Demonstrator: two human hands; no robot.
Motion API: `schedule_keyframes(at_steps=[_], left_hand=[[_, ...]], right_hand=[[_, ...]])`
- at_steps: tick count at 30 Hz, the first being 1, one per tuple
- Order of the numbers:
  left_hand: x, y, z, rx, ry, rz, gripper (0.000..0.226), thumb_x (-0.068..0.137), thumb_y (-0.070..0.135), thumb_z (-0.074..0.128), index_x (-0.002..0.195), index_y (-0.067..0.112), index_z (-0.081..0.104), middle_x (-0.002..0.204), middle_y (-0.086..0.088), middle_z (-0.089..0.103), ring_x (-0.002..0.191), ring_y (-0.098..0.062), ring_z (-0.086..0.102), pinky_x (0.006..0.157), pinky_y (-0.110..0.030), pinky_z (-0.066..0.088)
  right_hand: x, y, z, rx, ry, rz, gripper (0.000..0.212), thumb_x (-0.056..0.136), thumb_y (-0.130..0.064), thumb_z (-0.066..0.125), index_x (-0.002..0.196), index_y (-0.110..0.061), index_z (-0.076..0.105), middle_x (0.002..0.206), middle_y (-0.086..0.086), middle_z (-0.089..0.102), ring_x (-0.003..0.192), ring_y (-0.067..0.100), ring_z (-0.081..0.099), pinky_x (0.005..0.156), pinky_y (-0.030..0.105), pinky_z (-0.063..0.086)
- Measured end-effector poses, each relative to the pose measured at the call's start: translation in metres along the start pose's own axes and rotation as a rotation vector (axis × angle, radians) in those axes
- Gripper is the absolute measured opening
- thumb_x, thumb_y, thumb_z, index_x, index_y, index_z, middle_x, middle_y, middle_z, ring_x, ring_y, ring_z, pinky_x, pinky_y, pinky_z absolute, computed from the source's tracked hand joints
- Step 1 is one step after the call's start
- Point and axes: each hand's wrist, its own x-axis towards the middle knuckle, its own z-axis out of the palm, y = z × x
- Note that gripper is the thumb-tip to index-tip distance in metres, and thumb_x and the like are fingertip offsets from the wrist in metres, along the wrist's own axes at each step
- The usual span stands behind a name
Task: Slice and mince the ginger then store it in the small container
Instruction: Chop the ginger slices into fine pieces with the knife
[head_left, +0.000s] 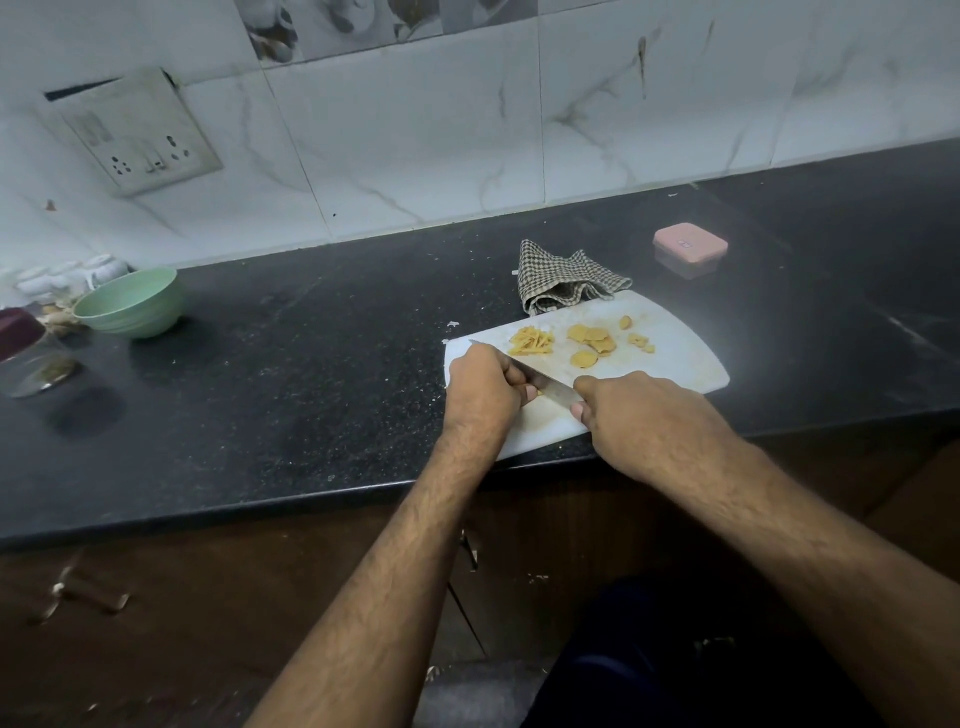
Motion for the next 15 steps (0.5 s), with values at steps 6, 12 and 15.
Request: schedule_keyframes(at_steps=[6, 12, 15], left_hand=[[0.0, 0.0, 0.001, -0.027, 0.001, -0.003, 0.016, 0.084, 0.005, 0.08, 0.071, 0.01, 0.072, 0.086, 0.003, 0.076, 0.077, -0.006, 0.066, 0.074, -0.028, 0.055], [-0.002, -0.001, 0.0, -0.041, 0.003, 0.017, 0.01, 0.084, 0.004, 0.079, 0.075, 0.004, 0.074, 0.079, 0.01, 0.073, 0.077, -0.001, 0.064, 0.073, -0.023, 0.053], [-0.002, 0.0, 0.0, -0.047, 0.006, 0.013, 0.01, 0.085, 0.005, 0.079, 0.076, 0.005, 0.074, 0.081, 0.008, 0.074, 0.079, -0.002, 0.066, 0.077, -0.025, 0.056]], right_hand=[[-0.002, -0.003, -0.013, -0.027, -0.069, 0.027, 0.029, 0.108, -0.037, 0.033, 0.129, -0.029, 0.051, 0.089, -0.001, 0.047, 0.085, 0.019, 0.049, 0.071, 0.034, 0.041], [-0.002, -0.005, -0.021, -0.051, -0.138, 0.026, 0.028, 0.107, -0.032, 0.037, 0.131, -0.026, 0.049, 0.094, 0.001, 0.045, 0.09, 0.02, 0.047, 0.076, 0.035, 0.041], [-0.002, -0.006, -0.023, -0.076, -0.153, 0.037, 0.027, 0.105, -0.025, 0.043, 0.131, -0.026, 0.049, 0.086, -0.001, 0.041, 0.09, 0.02, 0.047, 0.076, 0.035, 0.042]])
